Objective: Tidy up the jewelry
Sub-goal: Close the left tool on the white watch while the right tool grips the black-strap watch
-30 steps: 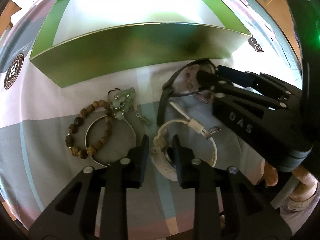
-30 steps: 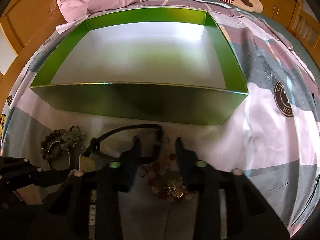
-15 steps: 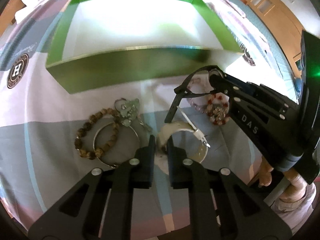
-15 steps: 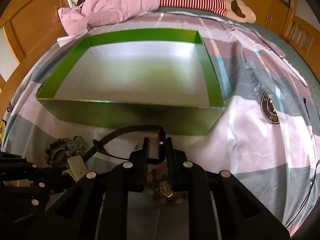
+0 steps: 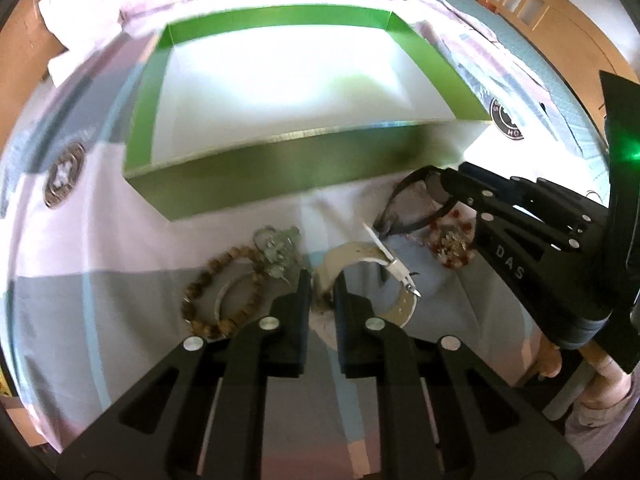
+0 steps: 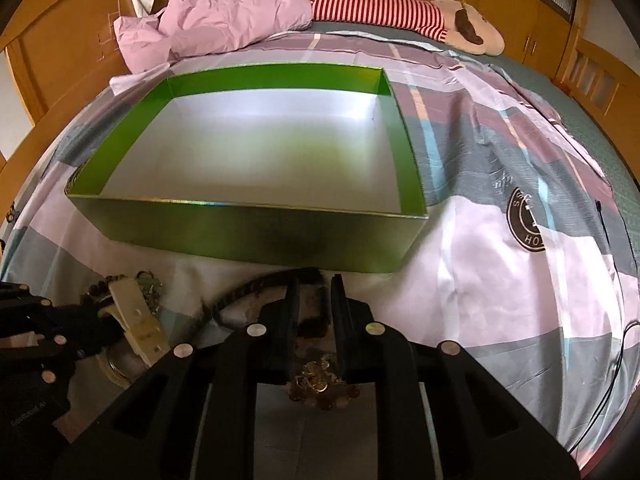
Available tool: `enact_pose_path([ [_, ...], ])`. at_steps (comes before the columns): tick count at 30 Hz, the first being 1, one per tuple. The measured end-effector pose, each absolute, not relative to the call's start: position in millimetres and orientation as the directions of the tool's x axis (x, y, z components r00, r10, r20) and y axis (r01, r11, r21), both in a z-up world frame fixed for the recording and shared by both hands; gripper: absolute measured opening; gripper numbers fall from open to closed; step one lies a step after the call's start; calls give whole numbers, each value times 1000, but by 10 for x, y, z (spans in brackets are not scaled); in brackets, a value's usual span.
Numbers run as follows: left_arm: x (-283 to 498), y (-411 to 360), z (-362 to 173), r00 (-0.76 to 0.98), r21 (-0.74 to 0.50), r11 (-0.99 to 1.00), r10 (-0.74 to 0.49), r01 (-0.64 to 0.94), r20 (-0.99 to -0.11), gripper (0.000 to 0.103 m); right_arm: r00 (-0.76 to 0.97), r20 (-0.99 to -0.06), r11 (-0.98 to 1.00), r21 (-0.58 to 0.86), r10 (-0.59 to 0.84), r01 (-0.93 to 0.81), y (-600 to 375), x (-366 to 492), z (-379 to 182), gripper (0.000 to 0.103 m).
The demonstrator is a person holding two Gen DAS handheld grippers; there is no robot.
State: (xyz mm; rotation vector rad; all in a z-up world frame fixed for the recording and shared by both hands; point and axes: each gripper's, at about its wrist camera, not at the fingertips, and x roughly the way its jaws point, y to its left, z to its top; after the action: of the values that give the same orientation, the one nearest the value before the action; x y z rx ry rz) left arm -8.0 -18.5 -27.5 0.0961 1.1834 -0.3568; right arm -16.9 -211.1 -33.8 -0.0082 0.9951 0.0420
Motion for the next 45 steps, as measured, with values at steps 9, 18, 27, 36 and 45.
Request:
enact_pose_path([
  [9,-101,-104,-179,374,-82,943,-206,322,-904,12,575,-818,999,3,28,-45,-2057,-179,-306,16],
  [18,-63,-64,-233,361,-88,950,-198,299,-911,12,541,-841,1000,16,28,-26,-2072,-142,-388,16],
  [27,-54,-75,-279,352,-82,951,-189,297,-917,12,516,-856,996,-4,41,-85,-1950,-115,-536,48],
  [36,10,47,-294,344,-96,961,-185,260,-921,12,502,-862,996,41,73,-74,-1998,-111,-536,48],
  [45,138,315,-269,347,-125,977,-180,173,-921,13,497,-864,995,46,85,-91,-2005,-138,-518,48],
])
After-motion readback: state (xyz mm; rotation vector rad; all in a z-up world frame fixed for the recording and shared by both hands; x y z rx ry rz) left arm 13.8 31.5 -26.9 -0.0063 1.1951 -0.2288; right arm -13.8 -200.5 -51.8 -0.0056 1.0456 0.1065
